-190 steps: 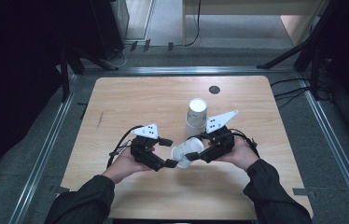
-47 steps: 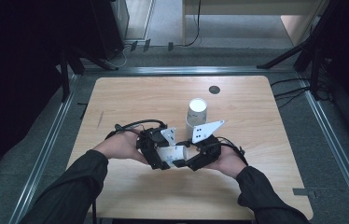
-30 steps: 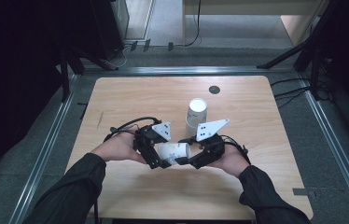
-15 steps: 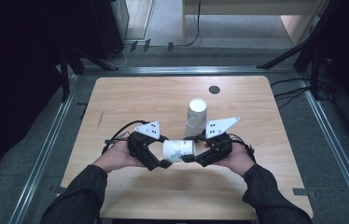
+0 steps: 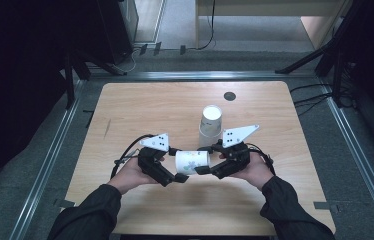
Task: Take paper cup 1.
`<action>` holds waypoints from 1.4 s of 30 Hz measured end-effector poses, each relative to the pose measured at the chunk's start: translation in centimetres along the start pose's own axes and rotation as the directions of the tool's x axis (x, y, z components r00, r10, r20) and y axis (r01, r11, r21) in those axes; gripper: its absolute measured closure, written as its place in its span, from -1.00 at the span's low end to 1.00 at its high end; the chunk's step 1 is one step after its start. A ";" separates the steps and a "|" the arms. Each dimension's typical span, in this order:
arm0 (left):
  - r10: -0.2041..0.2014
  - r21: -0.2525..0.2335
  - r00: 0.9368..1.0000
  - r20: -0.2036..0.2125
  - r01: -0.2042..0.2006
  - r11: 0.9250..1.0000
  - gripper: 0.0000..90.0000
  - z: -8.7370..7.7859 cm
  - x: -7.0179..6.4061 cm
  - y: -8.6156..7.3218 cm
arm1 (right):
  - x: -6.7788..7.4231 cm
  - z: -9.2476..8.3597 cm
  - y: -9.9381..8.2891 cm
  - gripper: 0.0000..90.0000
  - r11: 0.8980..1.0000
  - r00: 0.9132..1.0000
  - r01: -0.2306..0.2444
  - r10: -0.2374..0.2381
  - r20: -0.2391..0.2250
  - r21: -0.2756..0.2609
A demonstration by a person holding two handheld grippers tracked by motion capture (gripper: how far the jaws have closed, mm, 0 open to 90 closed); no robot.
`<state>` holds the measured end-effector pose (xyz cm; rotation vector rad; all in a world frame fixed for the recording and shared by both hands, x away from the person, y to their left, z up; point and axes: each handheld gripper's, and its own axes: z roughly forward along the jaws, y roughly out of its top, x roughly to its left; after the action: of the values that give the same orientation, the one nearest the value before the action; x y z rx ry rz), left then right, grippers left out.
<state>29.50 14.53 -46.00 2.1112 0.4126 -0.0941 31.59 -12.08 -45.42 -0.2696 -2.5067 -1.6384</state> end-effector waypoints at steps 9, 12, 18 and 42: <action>-0.015 -0.051 1.000 0.018 0.016 0.999 -0.73 -0.1 0.2 -0.1 | -0.1 0.2 -0.2 -0.23 1.000 1.000 -0.012 0.012 -0.016 -0.015; -0.012 -0.044 1.000 0.015 0.012 0.999 -0.72 0.0 0.3 -0.2 | -0.1 0.3 -0.2 -0.24 1.000 1.000 -0.014 0.013 -0.022 -0.017; -0.006 -0.040 1.000 0.015 0.006 0.999 -0.67 0.1 0.3 -0.3 | -0.1 0.5 -0.2 -0.24 1.000 0.999 -0.013 0.013 -0.032 -0.017; 0.013 -0.028 1.000 0.018 -0.013 1.000 -0.52 0.0 0.3 -0.4 | -0.3 0.7 -0.2 -0.26 1.000 0.999 -0.031 0.031 -0.043 0.000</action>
<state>29.69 14.79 -46.35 2.0838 0.3873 -0.0988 31.81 -11.60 -45.97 -0.2689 -2.4586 -1.6156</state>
